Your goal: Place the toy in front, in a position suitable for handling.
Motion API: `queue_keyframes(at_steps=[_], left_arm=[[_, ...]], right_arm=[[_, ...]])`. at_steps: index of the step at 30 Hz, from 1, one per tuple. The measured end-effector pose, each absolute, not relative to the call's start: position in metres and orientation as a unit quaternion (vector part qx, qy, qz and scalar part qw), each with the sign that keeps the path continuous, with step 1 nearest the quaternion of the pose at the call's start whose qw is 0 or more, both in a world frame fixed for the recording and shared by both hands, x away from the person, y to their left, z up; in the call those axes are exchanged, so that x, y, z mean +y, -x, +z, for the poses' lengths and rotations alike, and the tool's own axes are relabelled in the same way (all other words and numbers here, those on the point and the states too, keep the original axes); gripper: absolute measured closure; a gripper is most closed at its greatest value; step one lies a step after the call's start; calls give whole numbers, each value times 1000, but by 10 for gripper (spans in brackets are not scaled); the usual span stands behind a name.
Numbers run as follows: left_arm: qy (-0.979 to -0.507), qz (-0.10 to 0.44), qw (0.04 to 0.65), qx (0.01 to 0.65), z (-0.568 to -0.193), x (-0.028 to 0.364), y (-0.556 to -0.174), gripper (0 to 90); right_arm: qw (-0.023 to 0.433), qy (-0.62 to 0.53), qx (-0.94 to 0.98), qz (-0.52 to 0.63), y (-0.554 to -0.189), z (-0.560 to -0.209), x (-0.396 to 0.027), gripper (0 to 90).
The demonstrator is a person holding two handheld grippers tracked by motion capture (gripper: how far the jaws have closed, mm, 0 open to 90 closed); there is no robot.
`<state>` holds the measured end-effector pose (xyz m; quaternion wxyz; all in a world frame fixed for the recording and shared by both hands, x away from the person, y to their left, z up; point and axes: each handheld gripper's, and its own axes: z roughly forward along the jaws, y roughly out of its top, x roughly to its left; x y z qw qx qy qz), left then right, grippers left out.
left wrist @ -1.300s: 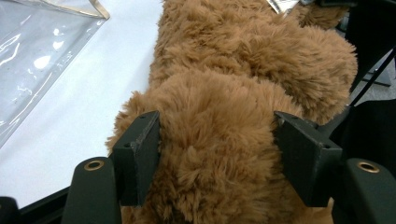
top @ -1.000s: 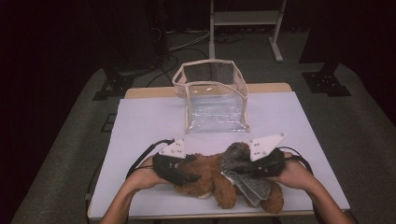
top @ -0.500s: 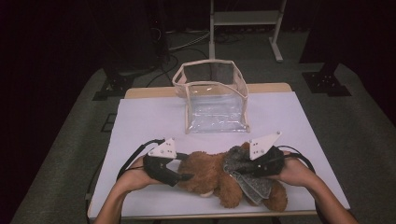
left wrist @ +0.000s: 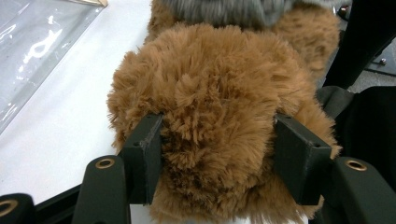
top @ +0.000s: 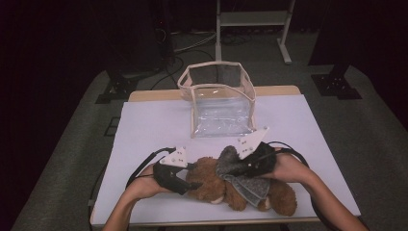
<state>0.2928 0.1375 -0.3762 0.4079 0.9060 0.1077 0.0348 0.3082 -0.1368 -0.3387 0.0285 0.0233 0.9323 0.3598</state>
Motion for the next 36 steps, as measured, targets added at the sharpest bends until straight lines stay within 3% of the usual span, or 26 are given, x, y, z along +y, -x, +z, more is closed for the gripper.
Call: queue_keyframes(at_steps=[10, 26, 36], left_arm=[[-895, 49, 431, 106, -365, 138, -296, 355], [-900, 36, 423, 97, -376, 129, -293, 383], [-901, 39, 422, 95, -377, 125, -291, 366]], right_arm=[[26, -42, 931, 362, -307, -350, -156, 759], [36, 10, 927, 372, -308, -337, -90, 755], [36, -2, 937, 348, -311, -341, -106, 753]])
